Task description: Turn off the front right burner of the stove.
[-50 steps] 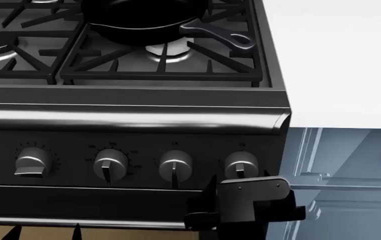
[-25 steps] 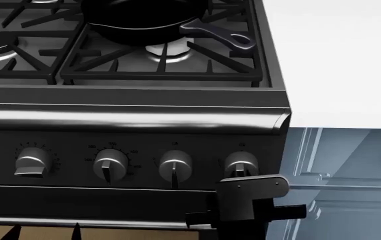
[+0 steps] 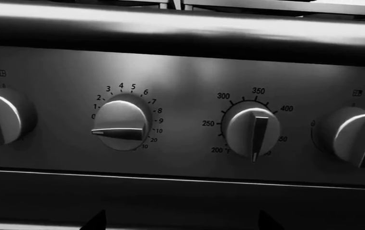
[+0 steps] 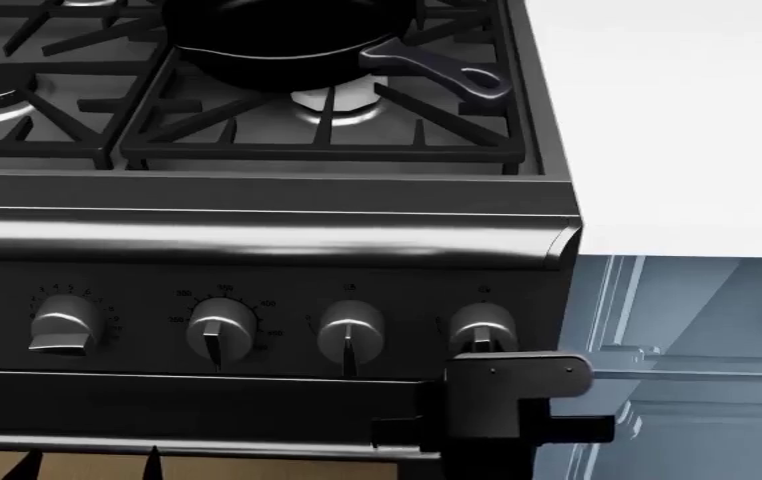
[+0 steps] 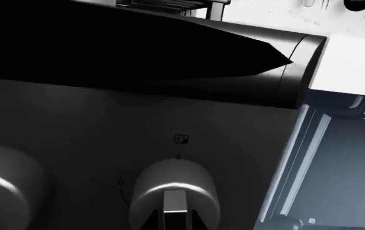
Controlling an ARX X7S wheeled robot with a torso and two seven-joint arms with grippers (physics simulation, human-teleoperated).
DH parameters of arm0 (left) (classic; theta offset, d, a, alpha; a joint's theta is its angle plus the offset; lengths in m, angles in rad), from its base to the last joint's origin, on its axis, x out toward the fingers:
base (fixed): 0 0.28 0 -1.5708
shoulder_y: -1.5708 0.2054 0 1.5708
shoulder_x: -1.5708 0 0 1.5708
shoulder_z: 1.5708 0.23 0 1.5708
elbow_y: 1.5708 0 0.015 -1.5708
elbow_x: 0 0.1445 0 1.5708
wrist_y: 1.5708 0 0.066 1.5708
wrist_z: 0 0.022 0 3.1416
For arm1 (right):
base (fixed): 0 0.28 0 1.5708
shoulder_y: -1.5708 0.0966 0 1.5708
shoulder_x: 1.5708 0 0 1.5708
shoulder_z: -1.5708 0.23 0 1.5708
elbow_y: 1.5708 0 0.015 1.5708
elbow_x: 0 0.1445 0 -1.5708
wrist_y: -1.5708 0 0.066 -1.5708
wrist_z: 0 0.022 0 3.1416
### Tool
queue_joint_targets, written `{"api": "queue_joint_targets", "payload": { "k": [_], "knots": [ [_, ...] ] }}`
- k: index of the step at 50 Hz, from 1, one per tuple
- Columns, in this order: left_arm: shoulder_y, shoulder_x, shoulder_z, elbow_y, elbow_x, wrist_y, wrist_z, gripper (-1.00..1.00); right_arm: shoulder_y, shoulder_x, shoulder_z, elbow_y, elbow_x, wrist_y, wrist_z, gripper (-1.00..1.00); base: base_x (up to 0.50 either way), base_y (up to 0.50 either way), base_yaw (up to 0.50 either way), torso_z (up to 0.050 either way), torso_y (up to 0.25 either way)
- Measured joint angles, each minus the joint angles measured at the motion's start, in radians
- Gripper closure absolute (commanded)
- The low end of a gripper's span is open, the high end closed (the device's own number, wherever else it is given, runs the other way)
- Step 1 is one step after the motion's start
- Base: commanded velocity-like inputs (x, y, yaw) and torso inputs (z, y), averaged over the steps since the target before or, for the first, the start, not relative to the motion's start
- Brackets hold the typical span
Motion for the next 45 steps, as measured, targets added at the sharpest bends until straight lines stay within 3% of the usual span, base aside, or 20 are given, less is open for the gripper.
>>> {"api": "queue_joint_targets", "payload": {
  "k": [45],
  "knots": [
    [-0.004, -0.012, 0.016, -0.013, -0.012, 0.012, -0.012, -1.0, -0.019, -0.049, 0.154, 0.01, 0.334, -0.069, -0.076, 1.0, 0.0, 0.0, 0.0, 0.0, 0.0]
  ]
}}
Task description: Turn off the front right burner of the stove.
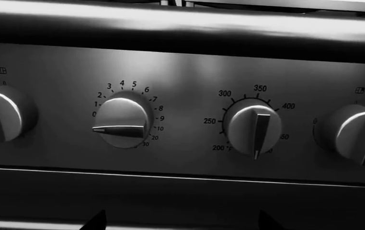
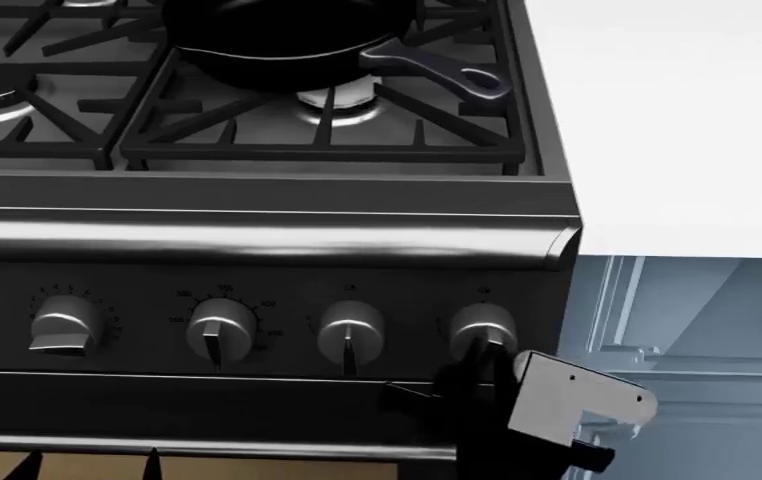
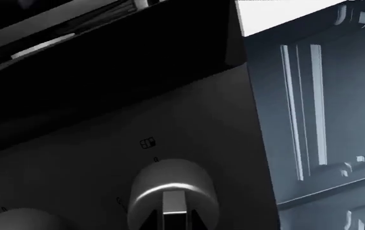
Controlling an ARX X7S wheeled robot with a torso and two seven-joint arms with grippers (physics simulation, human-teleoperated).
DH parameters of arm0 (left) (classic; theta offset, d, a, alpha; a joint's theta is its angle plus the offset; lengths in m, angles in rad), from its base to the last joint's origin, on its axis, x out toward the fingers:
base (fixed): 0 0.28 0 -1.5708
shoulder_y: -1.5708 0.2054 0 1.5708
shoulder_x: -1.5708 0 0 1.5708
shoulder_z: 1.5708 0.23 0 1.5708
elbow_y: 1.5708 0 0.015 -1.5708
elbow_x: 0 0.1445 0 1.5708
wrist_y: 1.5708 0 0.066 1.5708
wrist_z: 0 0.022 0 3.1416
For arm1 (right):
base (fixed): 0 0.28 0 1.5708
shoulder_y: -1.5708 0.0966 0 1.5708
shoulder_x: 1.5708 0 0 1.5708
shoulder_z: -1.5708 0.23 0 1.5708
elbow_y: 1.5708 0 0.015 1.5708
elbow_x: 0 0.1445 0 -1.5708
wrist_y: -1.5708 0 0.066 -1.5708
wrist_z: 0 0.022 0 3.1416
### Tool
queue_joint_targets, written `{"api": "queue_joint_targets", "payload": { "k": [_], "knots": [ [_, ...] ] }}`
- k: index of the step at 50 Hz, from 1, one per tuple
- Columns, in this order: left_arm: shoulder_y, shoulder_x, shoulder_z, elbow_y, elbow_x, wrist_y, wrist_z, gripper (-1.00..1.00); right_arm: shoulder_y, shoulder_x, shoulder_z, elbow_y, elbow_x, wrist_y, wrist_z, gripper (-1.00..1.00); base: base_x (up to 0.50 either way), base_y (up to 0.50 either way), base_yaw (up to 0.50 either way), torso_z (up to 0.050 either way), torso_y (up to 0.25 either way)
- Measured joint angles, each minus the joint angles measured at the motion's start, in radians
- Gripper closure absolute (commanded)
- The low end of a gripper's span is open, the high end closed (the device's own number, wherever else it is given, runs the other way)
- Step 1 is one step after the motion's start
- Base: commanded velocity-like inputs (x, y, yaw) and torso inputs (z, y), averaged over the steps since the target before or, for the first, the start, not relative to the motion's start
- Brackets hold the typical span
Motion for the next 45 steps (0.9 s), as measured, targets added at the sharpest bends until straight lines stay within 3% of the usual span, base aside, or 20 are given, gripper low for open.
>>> {"api": "queue_joint_targets", "payload": {
  "k": [45],
  "knots": [
    [-0.006, -0.012, 0.018, -0.007, -0.01, 0.005, -0.015, -1.0, -0.004, -0.019, 0.154, 0.042, 0.45, 0.011, -0.141, 1.0, 0.0, 0.0, 0.0, 0.0, 0.0]
  ]
}}
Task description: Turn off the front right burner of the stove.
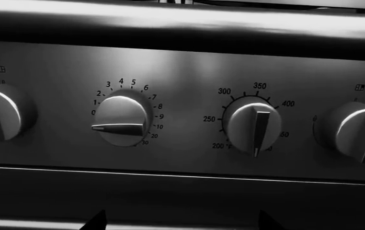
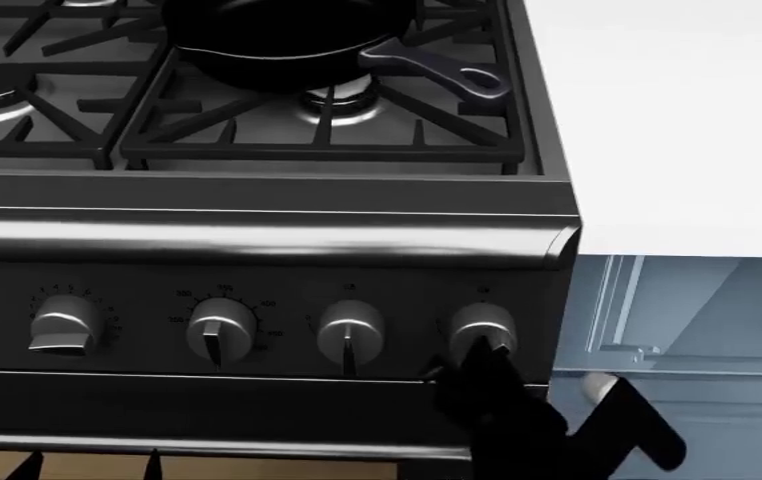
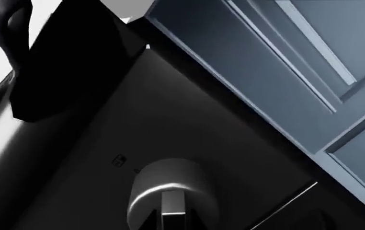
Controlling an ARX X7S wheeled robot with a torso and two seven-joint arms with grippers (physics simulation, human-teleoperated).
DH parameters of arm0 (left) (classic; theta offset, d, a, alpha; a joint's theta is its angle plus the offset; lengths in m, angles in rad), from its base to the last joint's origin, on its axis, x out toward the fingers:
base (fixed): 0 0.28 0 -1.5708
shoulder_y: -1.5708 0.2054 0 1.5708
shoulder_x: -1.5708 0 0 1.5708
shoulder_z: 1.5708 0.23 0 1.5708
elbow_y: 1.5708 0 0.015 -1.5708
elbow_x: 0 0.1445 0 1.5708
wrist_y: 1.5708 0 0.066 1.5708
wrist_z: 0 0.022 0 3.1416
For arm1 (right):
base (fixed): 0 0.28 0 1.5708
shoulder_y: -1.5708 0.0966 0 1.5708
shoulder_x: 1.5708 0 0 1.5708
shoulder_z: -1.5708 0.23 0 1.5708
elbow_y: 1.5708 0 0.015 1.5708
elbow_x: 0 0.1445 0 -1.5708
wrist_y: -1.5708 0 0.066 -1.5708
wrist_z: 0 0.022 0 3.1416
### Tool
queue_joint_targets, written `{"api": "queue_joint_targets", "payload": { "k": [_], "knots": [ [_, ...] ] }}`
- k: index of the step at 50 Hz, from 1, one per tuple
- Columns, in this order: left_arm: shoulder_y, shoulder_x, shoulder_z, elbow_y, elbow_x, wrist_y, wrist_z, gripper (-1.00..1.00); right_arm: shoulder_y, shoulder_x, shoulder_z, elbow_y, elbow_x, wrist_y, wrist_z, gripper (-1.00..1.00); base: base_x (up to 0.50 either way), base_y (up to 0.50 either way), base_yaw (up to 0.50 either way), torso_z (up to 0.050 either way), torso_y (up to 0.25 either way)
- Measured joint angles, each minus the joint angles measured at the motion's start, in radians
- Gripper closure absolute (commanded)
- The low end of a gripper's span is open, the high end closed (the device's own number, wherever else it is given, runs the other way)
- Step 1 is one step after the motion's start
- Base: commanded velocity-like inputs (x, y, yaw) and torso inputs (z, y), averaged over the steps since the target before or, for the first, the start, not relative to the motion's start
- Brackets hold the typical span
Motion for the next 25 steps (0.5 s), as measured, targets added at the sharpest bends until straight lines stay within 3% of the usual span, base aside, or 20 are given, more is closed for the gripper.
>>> {"api": "queue_joint_targets", "payload": {
  "k": [25],
  "knots": [
    [-0.003, -0.006, 0.012, -0.007, -0.002, 0.005, -0.005, -1.0, 0.009, 0.001, 0.093, 0.058, 0.288, 0.075, -0.08, 1.0, 0.0, 0.0, 0.0, 0.0, 0.0]
  ]
}}
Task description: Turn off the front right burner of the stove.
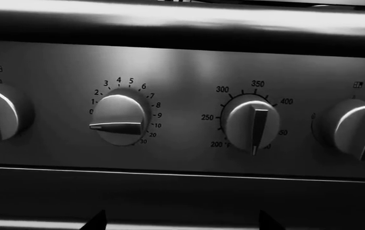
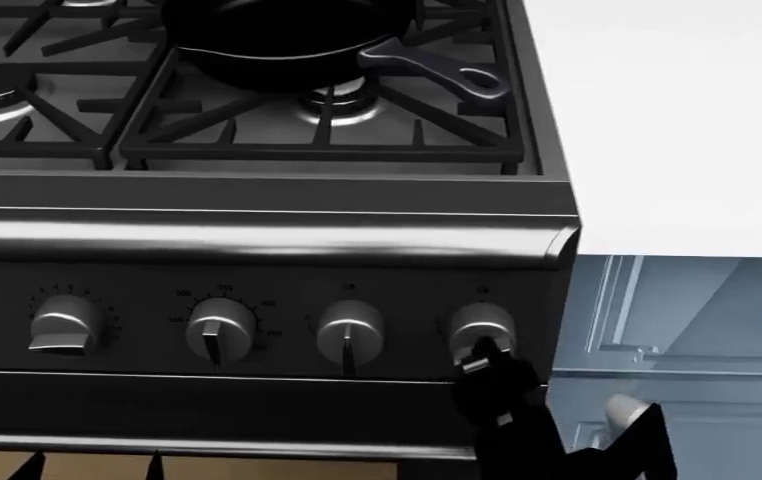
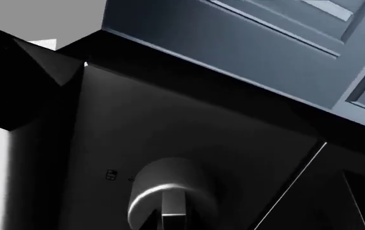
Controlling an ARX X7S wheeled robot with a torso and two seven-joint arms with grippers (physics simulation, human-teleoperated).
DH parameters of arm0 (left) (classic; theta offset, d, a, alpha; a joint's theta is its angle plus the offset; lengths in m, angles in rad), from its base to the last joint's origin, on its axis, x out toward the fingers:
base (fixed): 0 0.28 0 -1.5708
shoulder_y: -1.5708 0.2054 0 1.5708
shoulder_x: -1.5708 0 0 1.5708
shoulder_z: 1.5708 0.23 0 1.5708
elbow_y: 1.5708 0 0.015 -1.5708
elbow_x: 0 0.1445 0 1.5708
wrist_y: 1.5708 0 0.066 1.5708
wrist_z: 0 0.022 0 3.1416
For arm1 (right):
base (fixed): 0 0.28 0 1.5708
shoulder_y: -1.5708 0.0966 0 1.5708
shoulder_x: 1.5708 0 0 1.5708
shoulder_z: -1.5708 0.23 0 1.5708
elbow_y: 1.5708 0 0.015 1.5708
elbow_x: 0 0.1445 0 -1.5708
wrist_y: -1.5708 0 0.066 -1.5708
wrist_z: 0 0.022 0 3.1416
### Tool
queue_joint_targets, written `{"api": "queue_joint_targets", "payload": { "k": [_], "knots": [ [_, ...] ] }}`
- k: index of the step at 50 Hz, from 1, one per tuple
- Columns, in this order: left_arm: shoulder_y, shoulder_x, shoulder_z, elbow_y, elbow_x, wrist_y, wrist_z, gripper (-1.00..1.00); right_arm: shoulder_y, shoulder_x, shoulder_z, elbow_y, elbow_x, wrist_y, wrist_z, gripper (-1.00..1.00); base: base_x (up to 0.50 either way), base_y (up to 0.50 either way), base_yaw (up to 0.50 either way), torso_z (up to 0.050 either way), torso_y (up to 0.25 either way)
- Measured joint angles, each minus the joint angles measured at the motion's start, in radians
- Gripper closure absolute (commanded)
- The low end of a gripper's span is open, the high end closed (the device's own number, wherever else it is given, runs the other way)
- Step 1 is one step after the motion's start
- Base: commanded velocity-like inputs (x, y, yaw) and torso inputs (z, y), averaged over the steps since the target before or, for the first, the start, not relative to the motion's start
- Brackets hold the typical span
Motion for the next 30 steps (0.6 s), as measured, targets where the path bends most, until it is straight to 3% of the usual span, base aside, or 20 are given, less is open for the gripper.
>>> {"api": "queue_joint_targets", "payload": {
  "k": [30],
  "knots": [
    [-0.001, -0.008, 0.013, -0.003, -0.004, 0.002, -0.007, -1.0, 0.003, -0.001, 0.026, 0.044, 0.195, 0.018, -0.027, 1.0, 0.0, 0.0, 0.0, 0.0, 0.0]
  ]
}}
